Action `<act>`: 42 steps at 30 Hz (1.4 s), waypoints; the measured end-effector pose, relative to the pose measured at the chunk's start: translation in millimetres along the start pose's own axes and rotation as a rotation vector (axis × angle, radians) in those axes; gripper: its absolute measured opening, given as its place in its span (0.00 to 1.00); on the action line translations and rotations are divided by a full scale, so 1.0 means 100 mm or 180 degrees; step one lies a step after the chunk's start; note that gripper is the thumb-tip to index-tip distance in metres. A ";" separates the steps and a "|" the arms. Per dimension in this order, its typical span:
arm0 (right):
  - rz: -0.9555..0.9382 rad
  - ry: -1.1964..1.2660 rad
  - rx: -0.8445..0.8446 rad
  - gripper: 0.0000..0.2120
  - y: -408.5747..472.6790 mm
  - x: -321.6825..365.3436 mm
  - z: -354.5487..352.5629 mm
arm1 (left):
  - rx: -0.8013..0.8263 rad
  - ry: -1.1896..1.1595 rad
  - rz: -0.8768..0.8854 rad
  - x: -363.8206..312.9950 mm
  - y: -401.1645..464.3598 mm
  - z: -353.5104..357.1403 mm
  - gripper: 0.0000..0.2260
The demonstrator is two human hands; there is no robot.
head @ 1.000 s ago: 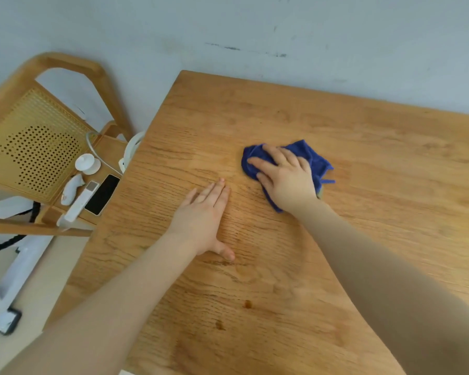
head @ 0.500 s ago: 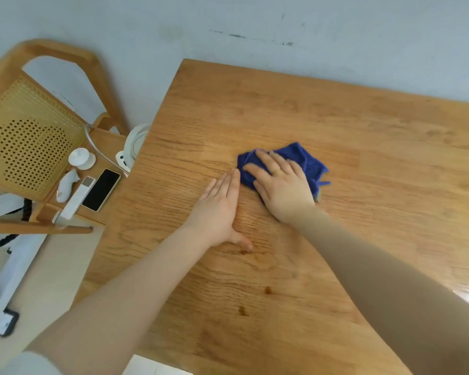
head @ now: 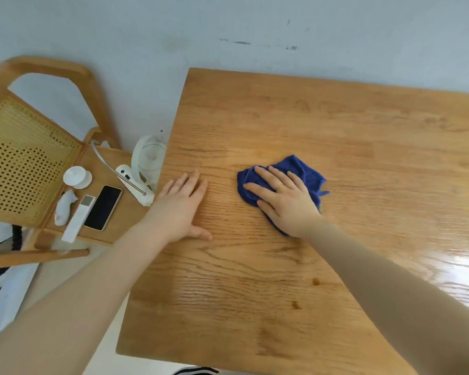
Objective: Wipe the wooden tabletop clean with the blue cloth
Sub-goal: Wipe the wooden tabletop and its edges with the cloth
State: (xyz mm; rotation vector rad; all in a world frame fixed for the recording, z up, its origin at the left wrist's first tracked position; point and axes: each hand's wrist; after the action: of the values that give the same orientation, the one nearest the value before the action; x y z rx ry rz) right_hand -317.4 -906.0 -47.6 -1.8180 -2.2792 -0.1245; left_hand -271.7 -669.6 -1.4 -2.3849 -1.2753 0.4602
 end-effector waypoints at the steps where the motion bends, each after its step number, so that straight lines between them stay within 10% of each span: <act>1: 0.0106 0.0008 -0.0049 0.23 0.10 -0.02 -0.01 | 0.0031 -0.0030 0.0031 0.01 0.00 0.00 0.55; 7: 0.1091 0.0054 -0.0154 0.20 0.79 0.21 -0.01 | -0.0100 -0.0387 0.0054 0.08 0.04 0.07 0.57; 14: 0.0087 0.0080 0.0023 0.21 0.21 0.70 0.14 | -0.0300 -0.0784 0.0257 0.16 0.03 0.08 0.57; 23: 0.0966 0.0190 -0.0192 0.19 1.43 1.02 0.13 | -0.1020 -0.1377 -0.0260 0.82 -0.19 0.04 0.34; 28: -0.0390 -0.0031 -0.0193 0.19 0.80 1.48 0.40 | -0.1471 -0.1479 -0.0654 0.98 -0.29 0.25 0.14; 32: -0.0854 -0.0118 -0.0062 0.19 0.84 1.36 0.31 | -0.1571 -0.1688 -0.0853 0.95 -0.33 0.20 0.15; 37: 0.0567 -0.0143 -0.0164 0.19 1.38 1.09 0.18 | -0.1638 -0.1722 -0.0821 0.99 -0.43 0.17 0.17; 42: -0.0102 -0.0233 0.0001 0.22 0.82 1.36 0.33 | -0.1356 -0.1754 -0.1021 0.82 -0.43 0.25 0.20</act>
State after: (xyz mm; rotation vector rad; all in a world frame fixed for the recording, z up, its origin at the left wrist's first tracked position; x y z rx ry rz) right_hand -269.9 -750.9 -54.5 -1.8153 -2.3582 -0.0638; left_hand -270.1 -573.8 -10.1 -2.3885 -2.1462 0.8541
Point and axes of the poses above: each hand's wrist, its own y-axis towards the middle knuckle, its own z-axis out of the palm, x = y × z, and after that the axes turned 2 degrees about z, right-handed
